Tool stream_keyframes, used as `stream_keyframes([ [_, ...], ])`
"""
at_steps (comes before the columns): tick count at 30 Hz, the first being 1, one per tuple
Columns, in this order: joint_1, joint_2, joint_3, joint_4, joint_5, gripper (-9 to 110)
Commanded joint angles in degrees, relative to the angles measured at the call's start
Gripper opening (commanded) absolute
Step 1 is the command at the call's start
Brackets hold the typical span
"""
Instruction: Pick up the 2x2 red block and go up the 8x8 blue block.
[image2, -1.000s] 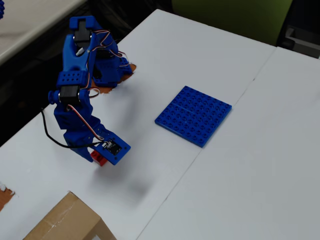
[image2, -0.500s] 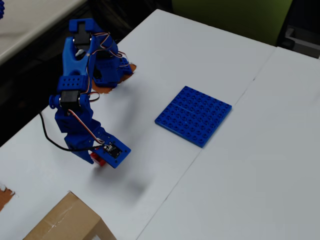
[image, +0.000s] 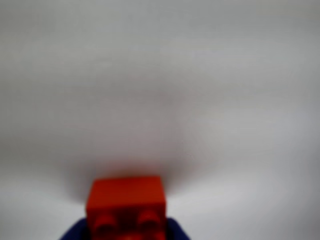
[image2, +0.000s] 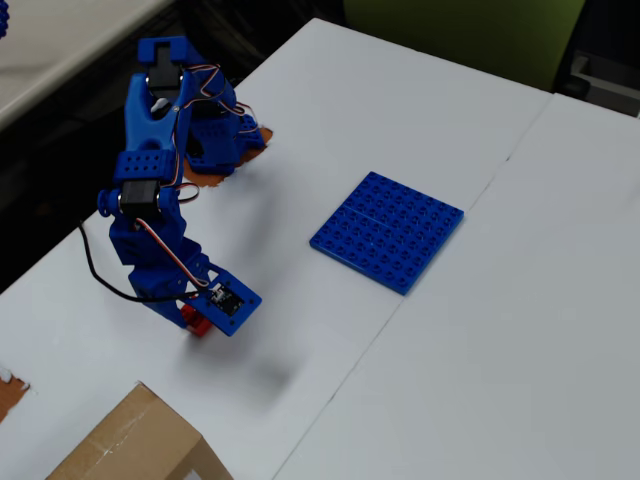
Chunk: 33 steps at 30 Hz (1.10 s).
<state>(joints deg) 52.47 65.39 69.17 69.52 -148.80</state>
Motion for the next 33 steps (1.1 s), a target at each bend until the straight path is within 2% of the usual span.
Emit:
stream_keyframes([
  [1, 0.0, 0.3, -0.1, -0.9, -0.2, 0],
  [13, -1.1, 4.0, -1.0, 1.8, -4.0, 0],
  [22, -5.7, 12.3, -1.1, 7.8, -4.1, 0],
  [33, -11.6, 21.3, -1.0, 9.8, -5.2, 1],
])
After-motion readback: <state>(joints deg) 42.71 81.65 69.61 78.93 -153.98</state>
